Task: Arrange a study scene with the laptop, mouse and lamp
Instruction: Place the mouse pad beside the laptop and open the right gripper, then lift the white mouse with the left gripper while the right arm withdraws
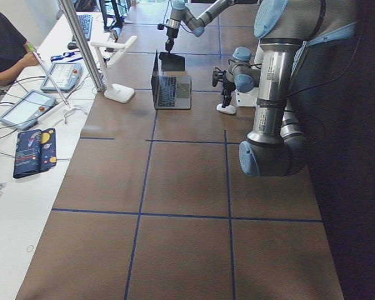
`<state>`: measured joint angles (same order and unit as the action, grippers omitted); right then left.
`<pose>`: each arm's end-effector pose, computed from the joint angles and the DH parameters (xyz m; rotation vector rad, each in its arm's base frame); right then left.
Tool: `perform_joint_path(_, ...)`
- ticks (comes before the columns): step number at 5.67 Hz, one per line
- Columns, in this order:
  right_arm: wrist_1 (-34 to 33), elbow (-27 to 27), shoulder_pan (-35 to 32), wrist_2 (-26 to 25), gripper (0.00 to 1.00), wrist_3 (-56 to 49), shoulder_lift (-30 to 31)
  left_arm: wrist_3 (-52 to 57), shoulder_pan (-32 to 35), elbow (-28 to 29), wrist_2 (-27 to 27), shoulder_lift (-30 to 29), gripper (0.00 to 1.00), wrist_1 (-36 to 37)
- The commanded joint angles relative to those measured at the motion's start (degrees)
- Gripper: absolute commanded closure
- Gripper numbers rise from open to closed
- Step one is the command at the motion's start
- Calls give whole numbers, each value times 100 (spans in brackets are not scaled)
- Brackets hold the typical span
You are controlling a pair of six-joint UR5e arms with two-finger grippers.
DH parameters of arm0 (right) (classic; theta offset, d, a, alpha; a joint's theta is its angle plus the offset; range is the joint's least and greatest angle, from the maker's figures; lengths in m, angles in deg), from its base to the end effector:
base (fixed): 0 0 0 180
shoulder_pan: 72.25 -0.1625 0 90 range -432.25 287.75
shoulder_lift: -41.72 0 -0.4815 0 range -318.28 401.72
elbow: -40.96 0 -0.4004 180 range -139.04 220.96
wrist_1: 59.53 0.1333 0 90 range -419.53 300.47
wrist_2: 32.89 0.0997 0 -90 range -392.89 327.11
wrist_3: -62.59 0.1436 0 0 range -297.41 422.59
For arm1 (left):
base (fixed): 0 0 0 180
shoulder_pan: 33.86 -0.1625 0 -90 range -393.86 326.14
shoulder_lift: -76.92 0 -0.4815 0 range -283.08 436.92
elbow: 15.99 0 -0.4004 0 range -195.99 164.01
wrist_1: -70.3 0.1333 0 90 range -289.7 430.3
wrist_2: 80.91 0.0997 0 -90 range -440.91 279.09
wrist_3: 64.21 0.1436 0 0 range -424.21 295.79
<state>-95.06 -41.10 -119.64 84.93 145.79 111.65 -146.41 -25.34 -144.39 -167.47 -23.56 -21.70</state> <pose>-0.4338 -0.5695 0.4896 0.1366 -1.2110 0.3372 0.4982 -0.2181 0.3474 0.1815 0.8708 -0.0384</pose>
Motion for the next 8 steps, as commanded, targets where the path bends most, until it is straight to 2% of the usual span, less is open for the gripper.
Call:
perform_joint_path(1, -15, -20, -128, 57, 0, -23, 4, 1389, -78, 130, -45, -7, 0, 68)
perform_joint_path(3, -6, -82, -916, 993, 0, -75, 91, 1801, -175, 700, -72, -233, 0, -11)
perform_joint_path(4, 11, -91, -1155, 1241, 0, -441, 274, 1873, -227, 981, -72, -592, 0, -11)
perform_joint_path(5, 20, -100, -1184, 1296, 0, -558, 337, 1874, -228, 1071, -90, -813, 0, -2)
perform_joint_path(8, 29, -135, -1175, 1288, 0, -559, 355, 1944, -246, 1291, -169, -824, 0, -19)
